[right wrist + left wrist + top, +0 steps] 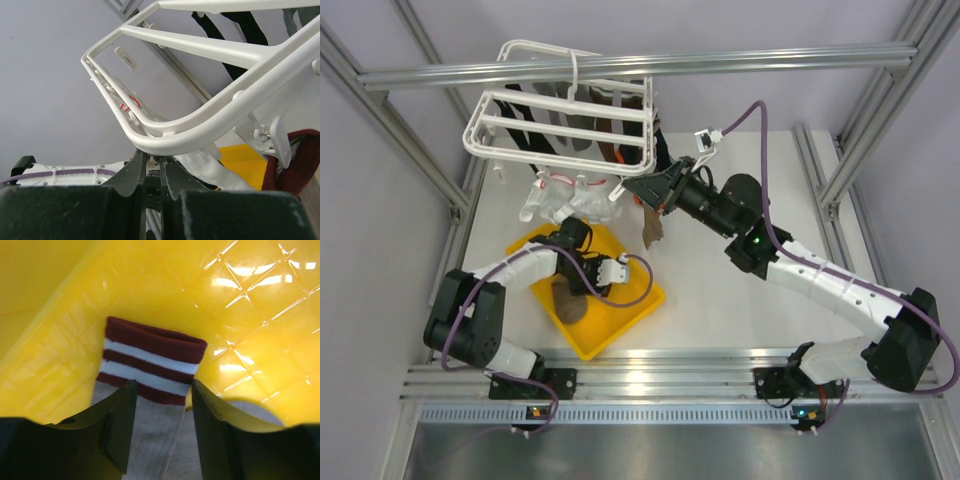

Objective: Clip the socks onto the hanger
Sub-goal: Pick up the sock from the bin.

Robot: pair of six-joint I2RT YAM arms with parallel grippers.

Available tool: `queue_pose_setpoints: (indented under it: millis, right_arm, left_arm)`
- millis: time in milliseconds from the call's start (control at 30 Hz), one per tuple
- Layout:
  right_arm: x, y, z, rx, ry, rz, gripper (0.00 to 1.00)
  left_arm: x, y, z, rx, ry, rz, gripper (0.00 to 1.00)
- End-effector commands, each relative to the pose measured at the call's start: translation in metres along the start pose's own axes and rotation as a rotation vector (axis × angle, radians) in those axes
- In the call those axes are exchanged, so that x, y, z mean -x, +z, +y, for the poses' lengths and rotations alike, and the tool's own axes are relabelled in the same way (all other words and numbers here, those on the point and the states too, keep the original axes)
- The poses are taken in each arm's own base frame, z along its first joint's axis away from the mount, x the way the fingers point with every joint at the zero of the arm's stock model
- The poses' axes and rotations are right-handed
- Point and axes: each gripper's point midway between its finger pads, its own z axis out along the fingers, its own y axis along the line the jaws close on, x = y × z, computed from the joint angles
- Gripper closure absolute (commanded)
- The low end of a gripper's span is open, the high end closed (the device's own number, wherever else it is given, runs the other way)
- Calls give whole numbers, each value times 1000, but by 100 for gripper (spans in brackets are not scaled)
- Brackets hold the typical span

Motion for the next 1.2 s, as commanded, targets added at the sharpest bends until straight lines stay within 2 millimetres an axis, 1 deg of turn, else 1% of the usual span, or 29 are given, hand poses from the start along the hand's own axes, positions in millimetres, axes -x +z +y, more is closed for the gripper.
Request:
queue_pose_setpoints:
  millis: [0, 33, 133, 167, 200, 233, 267, 300, 333, 367, 400, 433, 467, 500, 533, 567, 600, 633, 667, 700, 733, 767, 800, 833, 867, 1000, 1100, 1133, 1167]
  right_arm:
    - [24, 3, -7, -28, -11, -70, 100]
    - [25, 3, -7, -28, -10, -73, 100]
    - [25, 2, -7, -28, -10, -73, 100]
    - [25, 2, -9, -34, -10, -73, 100]
    - [25, 2, -9, -35, -10, -72, 100]
    - [25, 1, -9, -34, -10, -73, 100]
    - [26, 1, -9, -33, -12, -74, 100]
    - [26, 1, -9, -33, -12, -74, 100]
    - [26, 1, -8, -31, -12, -74, 100]
    - [27, 1, -8, -32, -14, -80, 100]
    - [26, 2, -9, -33, -14, -79, 100]
    - [28, 1, -8, -32, -16, -82, 100]
    - [30, 1, -8, -34, -15, -87, 100]
    - [29, 2, -11, -40, -15, -87, 100]
    - [30, 2, -10, -39, -14, -88, 100]
    - [31, 2, -10, -39, -15, -92, 100]
    - [32, 2, -10, -39, -15, -92, 100]
    - [33, 2, -9, -36, -14, -93, 100]
    - [33, 2, -10, -39, -15, -94, 100]
    - [34, 2, -10, -38, -16, -95, 100]
    - [34, 2, -10, -41, -16, -97, 100]
    - [35, 2, -9, -38, -16, -97, 100]
    - [36, 2, -9, -37, -19, -100, 100]
    - [37, 2, -8, -34, -19, -100, 100]
    - [37, 3, -8, -32, -18, -100, 100]
    - [37, 4, -6, -22, -21, -97, 100]
    - [35, 3, -5, -15, -28, -90, 100]
    - [34, 2, -5, -13, -32, -88, 100]
    - [35, 2, -6, -16, -33, -88, 100]
  left_arm:
    - [-2, 15, -7, -47, 69, -35, 53]
    - [-4, 17, -11, -60, 70, -30, 65]
    - [-6, 18, -13, -65, 79, -17, 76]
    - [-4, 17, -17, -77, 91, -15, 80]
    - [-1, 16, -19, -84, 106, -16, 86]
    - [2, 14, -27, -107, 107, -17, 90]
    - [15, 9, -30, -100, 142, -37, 94]
    - [22, 5, -34, -101, 140, -48, 100]
    - [29, 2, -39, -105, 146, -62, 100]
    - [46, -6, -45, -93, 186, -89, 100]
    - [56, -11, -50, -85, 159, -108, 100]
    - [69, -21, -51, -52, 169, -142, 100]
    - [80, -25, -58, -55, 176, -167, 100]
    - [89, -30, -64, -56, 115, -201, 100]
    - [99, -39, -65, -31, 98, -237, 100]
    - [107, -44, -67, -23, 79, -263, 100]
    - [112, -49, -70, -24, 2, -283, 100]
    - [120, -59, -70, 1, -18, -315, 100]
    - [125, -65, -70, 14, -76, -340, 100]
    - [131, -73, -67, 41, -93, -367, 100]
    - [138, -87, -63, 94, -95, -408, 100]
    - [144, -95, -60, 125, -107, -441, 100]
    - [150, -104, -58, 151, -145, -478, 100]
    - [160, -120, -52, 208, -133, -537, 100]
    - [166, -130, -48, 242, -147, -568, 100]
    - [184, -159, -37, 292, -293, -654, 100]
    - [206, -185, -34, 291, -310, -761, 100]
    - [209, -188, -31, 297, -330, -774, 100]
    - [212, -199, -21, 344, -357, -789, 100]
